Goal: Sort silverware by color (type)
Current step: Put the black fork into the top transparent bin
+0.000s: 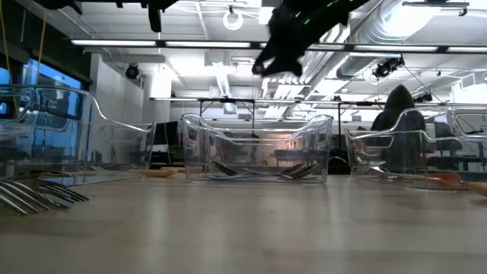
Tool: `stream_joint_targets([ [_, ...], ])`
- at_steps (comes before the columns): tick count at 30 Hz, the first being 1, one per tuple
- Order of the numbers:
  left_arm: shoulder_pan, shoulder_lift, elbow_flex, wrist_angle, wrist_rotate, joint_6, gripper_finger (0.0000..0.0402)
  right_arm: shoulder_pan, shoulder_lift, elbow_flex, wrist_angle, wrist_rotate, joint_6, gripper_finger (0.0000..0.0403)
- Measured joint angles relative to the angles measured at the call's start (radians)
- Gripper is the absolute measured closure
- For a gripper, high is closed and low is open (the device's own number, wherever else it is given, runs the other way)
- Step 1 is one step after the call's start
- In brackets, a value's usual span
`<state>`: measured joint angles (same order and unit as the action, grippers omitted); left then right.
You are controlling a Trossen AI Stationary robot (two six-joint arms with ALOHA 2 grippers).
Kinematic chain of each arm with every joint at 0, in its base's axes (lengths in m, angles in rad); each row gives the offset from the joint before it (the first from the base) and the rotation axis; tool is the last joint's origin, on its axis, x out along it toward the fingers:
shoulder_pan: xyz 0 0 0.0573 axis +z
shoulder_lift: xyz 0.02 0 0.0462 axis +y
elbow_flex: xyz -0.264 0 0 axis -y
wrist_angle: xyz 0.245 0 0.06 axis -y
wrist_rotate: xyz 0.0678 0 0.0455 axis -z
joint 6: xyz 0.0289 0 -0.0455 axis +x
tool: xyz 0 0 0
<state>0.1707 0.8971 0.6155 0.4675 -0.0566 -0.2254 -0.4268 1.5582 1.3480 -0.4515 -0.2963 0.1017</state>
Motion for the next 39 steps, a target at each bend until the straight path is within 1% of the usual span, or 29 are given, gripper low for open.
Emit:
stream_joint_targets([
  [3, 0.0, 0.0, 0.0, 0.0, 0.0, 0.025, 0.0401, 0.057, -0.156, -0.171, 0.175, 0.023, 0.099, 0.0206],
  [7, 0.0, 0.0, 0.0, 0.0, 0.0, 0.026, 0.0401, 0.148, -0.317, -0.368, 0.433, 0.112, 0.203, 0.0206],
  [10, 0.0, 0.0, 0.0, -0.008, 0.0, 0.018, 0.0401, 0.202, -0.389, -0.478, 0.609, 0.168, 0.236, 0.0206],
  [14, 0.0, 0.0, 0.0, -0.023, 0.0, 0.019, 0.0401, 0.24, -0.424, -0.565, 0.743, 0.207, 0.213, 0.0206],
  [17, 0.0, 0.0, 0.0, -0.039, 0.0, 0.019, 0.0401, 0.252, -0.422, -0.592, 0.788, 0.209, 0.21, 0.0206],
  [23, 0.0, 0.0, 0.0, -0.068, 0.0, 0.019, 0.0401, 0.253, -0.419, -0.594, 0.805, 0.209, 0.21, 0.0206],
  [29, 0.0, 0.0, 0.0, -0.077, 0.0, 0.032, 0.0401, 0.253, -0.419, -0.594, 0.831, 0.209, 0.125, 0.0206],
  [32, 0.0, 0.0, 0.0, -0.087, 0.0, 0.043, 0.0401, 0.253, -0.419, -0.594, 0.832, 0.209, 0.126, 0.0206],
  [35, 0.0, 0.0, 0.0, -0.092, -0.03, -0.034, 0.04, 0.253, -0.419, -0.594, 0.831, 0.215, 0.127, 0.0206],
  [37, 0.012, 0.004, 0.024, -0.164, -0.068, -0.086, 0.0393, 0.253, -0.419, -0.594, 0.831, 0.221, 0.127, 0.0206],
  [39, 0.042, 0.015, 0.079, -0.296, -0.093, -0.102, 0.038, 0.253, -0.419, -0.594, 0.831, 0.223, 0.128, 0.0206],
])
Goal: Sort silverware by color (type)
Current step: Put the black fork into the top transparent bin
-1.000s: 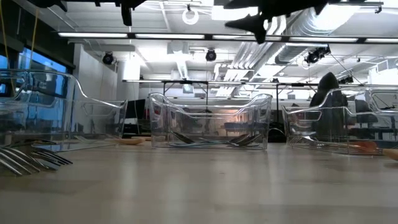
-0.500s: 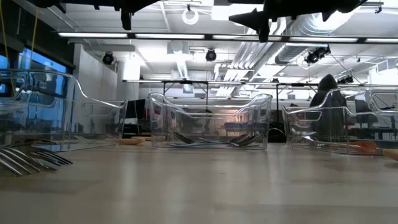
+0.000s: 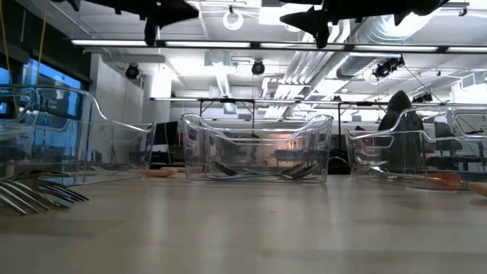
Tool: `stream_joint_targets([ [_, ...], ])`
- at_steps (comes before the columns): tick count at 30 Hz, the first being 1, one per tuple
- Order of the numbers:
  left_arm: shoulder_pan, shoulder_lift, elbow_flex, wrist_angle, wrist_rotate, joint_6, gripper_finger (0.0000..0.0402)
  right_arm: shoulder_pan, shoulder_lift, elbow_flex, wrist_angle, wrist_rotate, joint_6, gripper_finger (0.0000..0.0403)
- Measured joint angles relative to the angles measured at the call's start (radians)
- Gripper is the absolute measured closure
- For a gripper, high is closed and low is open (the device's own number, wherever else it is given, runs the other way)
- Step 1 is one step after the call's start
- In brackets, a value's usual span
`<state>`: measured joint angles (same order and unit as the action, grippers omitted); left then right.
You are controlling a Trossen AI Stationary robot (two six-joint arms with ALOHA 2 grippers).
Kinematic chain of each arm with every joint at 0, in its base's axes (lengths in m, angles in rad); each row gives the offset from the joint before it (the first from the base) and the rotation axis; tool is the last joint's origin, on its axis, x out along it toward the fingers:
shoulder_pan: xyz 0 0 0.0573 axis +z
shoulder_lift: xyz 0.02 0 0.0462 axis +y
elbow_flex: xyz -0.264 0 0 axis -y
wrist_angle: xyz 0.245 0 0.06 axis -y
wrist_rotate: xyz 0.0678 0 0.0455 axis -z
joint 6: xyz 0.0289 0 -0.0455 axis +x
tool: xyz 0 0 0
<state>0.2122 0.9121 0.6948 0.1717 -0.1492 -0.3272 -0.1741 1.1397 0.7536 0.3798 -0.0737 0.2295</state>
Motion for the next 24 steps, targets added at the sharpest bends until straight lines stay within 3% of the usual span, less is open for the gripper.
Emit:
stream_joint_targets([
  [7, 0.247, 0.136, 0.248, -0.514, -0.015, 0.088, 0.0307, -0.003, 0.0, 0.0, 0.001, 0.003, 0.001, 0.0206],
  [14, 0.551, 0.398, 0.445, -0.765, 0.171, 0.216, 0.0259, -0.003, 0.0, 0.0, 0.0, 0.003, 0.043, 0.0206],
  [20, 0.651, 0.605, 0.543, -0.896, 0.289, 0.327, 0.0253, -0.003, 0.0, 0.0, -0.001, 0.003, 0.042, 0.0206],
  [24, 0.66, 0.699, 0.555, -0.935, 0.296, 0.408, 0.0253, -0.003, 0.0, 0.0, -0.001, 0.003, 0.041, 0.0206],
])
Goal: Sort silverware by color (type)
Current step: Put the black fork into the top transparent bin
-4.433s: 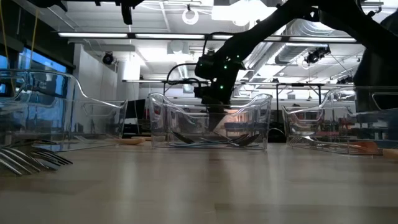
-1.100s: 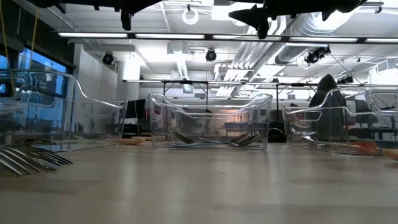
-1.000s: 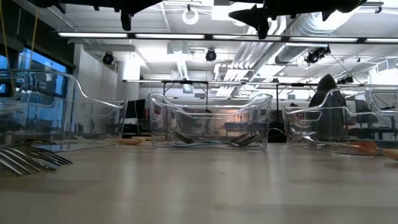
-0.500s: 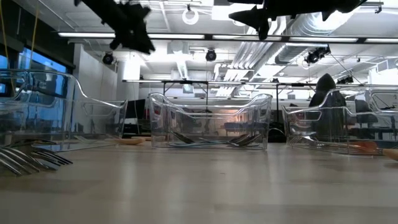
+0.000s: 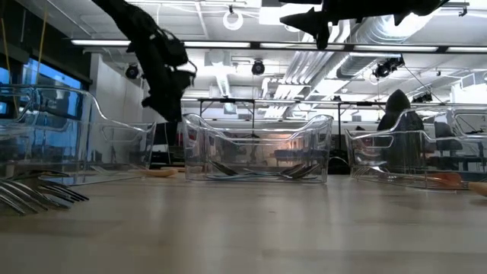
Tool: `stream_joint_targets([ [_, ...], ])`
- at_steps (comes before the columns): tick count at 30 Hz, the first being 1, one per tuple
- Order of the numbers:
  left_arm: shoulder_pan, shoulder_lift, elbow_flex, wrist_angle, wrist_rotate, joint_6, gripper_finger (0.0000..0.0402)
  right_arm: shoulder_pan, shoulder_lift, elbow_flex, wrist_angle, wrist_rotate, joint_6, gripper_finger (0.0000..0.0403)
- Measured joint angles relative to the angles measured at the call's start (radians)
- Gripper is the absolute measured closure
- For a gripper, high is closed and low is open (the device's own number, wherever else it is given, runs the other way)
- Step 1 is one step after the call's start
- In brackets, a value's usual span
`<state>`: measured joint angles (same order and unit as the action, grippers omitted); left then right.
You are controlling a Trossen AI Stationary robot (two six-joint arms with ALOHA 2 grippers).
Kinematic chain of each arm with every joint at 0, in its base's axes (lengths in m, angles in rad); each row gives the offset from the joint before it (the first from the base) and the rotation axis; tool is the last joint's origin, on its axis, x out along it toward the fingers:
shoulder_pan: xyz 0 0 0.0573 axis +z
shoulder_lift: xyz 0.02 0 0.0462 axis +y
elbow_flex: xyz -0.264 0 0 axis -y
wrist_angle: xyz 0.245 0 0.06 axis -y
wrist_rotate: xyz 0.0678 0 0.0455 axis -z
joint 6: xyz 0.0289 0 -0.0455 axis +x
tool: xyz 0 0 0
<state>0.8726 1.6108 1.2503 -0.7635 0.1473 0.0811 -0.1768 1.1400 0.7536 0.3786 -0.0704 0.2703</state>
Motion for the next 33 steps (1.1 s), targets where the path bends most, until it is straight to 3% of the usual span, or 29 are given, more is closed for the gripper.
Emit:
stream_joint_targets([
  [12, -0.002, 0.198, 0.0, -0.027, -0.006, 0.125, 0.0253, 0.0, 0.0, 0.0, -0.001, 0.009, 0.0, 0.0206],
  [20, -0.002, 0.267, 0.0, 0.001, -0.086, 0.188, 0.0253, 0.0, 0.0, 0.0, -0.023, 0.081, 0.001, 0.0206],
  [33, -0.003, 0.355, 0.002, 0.06, -0.174, 0.242, 0.0253, 0.0, 0.001, 0.0, -0.045, 0.085, 0.073, 0.0206],
])
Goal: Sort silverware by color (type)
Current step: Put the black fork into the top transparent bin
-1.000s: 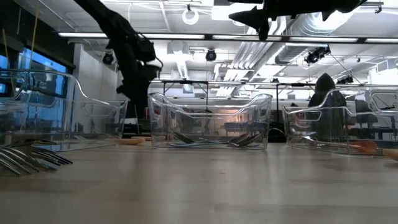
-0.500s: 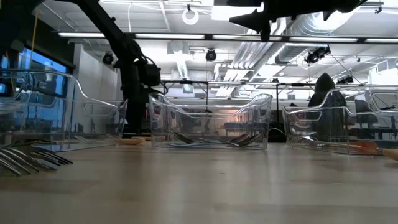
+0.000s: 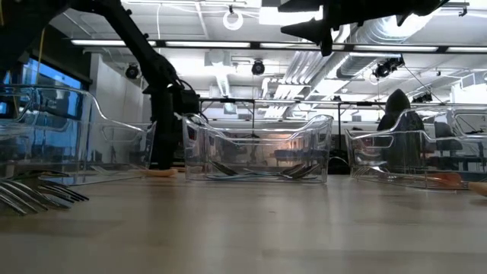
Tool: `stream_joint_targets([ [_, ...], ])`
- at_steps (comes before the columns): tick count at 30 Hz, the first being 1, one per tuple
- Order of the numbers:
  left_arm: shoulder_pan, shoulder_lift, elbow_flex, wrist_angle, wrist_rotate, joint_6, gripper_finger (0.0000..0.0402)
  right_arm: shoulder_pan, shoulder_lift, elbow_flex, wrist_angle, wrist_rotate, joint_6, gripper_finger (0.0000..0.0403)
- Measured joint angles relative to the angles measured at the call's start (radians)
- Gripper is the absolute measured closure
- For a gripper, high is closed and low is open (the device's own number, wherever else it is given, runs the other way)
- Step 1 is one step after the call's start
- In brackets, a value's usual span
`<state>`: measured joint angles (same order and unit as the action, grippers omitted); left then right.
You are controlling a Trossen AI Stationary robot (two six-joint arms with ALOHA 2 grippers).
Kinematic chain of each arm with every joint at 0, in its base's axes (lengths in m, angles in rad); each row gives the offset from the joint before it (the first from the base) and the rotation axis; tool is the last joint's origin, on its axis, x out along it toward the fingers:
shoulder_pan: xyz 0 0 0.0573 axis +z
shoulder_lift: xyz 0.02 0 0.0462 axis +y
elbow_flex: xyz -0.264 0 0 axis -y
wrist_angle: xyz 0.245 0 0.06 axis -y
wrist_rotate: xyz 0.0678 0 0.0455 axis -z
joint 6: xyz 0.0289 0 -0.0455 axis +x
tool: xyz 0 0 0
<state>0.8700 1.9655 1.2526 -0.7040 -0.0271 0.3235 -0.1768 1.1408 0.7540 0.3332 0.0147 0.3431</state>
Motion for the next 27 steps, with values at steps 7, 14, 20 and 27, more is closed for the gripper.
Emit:
stream_joint_targets([
  [7, -0.001, 0.01, 0.001, -0.007, 0.002, 0.045, 0.0296, 0.001, 0.0, 0.0, 0.0, 0.001, 0.045, 0.0206],
  [14, 0.003, -0.018, -0.004, -0.053, -0.023, 0.047, 0.039, 0.001, 0.0, 0.0, 0.0, 0.002, 0.044, 0.0206],
  [20, 0.013, -0.049, -0.005, -0.164, -0.066, 0.048, 0.0397, 0.001, 0.0, 0.0, 0.0, 0.002, 0.043, 0.0206],
  [27, 0.022, -0.122, -0.005, -0.37, -0.011, 0.066, 0.04, 0.001, 0.0, 0.0, 0.0, 0.002, 0.04, 0.0206],
])
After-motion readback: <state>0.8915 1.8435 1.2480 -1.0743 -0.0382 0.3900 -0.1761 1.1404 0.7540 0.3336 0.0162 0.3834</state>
